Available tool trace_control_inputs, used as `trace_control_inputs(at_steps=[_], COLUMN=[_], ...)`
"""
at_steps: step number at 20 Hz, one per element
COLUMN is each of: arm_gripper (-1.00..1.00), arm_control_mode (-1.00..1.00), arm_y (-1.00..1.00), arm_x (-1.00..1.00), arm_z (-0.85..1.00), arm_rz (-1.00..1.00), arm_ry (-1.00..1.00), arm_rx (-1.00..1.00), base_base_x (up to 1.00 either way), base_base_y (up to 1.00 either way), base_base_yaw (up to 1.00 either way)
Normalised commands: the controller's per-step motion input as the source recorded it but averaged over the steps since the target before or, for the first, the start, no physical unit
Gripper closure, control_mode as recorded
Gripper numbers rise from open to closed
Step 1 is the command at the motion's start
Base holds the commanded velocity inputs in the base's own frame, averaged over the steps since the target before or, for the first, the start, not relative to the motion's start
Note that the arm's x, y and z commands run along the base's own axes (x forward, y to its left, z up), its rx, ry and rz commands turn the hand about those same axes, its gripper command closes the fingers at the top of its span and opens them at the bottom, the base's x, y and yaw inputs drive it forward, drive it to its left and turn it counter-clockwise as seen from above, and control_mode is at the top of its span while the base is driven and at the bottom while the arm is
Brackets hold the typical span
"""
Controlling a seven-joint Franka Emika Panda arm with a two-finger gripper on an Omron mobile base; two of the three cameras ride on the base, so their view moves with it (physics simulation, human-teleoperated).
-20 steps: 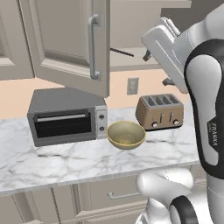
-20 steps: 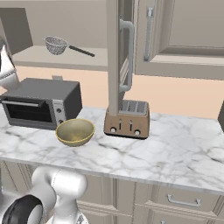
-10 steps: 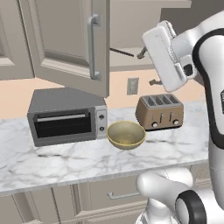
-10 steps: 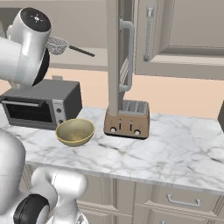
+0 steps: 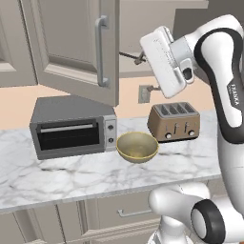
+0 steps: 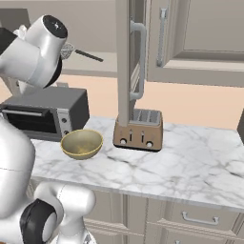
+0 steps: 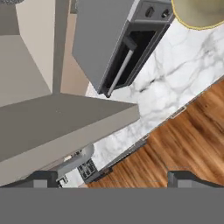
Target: Open the cabinet and setup a tea strainer by placing it in the bowl upright.
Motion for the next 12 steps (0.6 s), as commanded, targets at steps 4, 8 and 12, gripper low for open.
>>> trace_control_inputs(at_steps=[4,8,12], arm_gripper=[-1.0,-1.0,-1.0], arm_control_mode=[-1.0,-1.0,-1.0], arm_y=[0.01,0.0,0.12], arm_x=[0.65,0.57,0.41], arm_z=[-0.02,-0.14,-0.21], arm_rz=[0.0,0.0,0.07], arm_ry=[0.09,0.03,0.0], arm_rx=[0.23,0.2,0.11], base_base_x=[0.0,0.0,0.0], base_base_y=[0.0,0.0,0.0], base_base_yaw=[0.0,0.0,0.0])
